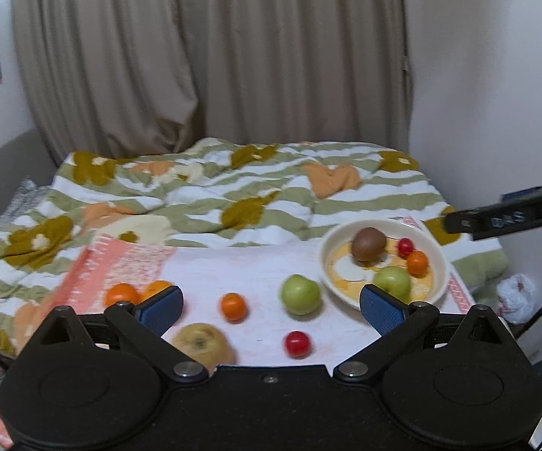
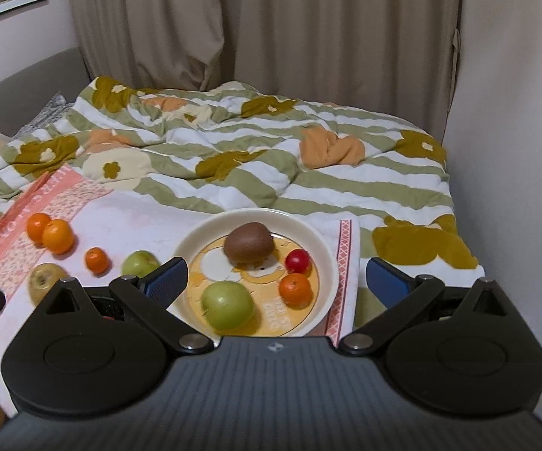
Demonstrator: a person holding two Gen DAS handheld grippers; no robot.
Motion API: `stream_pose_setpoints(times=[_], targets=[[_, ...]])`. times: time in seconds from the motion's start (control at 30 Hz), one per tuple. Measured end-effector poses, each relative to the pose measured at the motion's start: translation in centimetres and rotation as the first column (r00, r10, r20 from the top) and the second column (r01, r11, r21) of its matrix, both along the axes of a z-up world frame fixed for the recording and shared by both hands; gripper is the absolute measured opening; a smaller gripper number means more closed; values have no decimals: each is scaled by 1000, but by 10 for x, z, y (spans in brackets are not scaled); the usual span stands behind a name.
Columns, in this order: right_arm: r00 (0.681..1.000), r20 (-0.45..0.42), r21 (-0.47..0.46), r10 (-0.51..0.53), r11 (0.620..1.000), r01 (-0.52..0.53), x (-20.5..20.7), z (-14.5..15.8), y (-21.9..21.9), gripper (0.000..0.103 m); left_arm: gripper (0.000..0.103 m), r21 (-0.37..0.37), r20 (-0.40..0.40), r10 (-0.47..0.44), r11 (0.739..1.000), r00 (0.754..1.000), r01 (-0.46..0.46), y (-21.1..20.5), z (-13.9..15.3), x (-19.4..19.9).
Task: Organize fruits
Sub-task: 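Withdraw both open tools from the bowl back over the fruits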
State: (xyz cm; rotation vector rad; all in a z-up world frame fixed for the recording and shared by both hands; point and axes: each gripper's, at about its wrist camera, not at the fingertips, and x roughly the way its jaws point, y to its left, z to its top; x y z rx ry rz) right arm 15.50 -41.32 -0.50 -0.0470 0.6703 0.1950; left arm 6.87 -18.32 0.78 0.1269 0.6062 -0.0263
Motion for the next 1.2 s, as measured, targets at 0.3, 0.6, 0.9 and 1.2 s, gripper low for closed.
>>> stream_pose_setpoints(times=[0.3, 0.6, 0.9, 1.2], targets=[[1000, 6, 43, -23, 999, 23, -40, 11, 30, 103, 103, 54, 24, 52, 997, 998, -53, 66, 4, -18], [991, -1, 32, -132, 991, 132, -71, 2, 85, 103, 103, 74, 1, -70, 995, 998, 70, 136, -9, -18], [967, 24, 18, -253, 967, 253, -84, -22, 133, 103, 103, 76, -1, -244, 967, 970, 243, 189, -31, -1], [963, 49, 30, -267, 964, 265, -80, -57, 148, 103, 103, 95, -36, -436, 894, 899, 437, 186, -66, 26]])
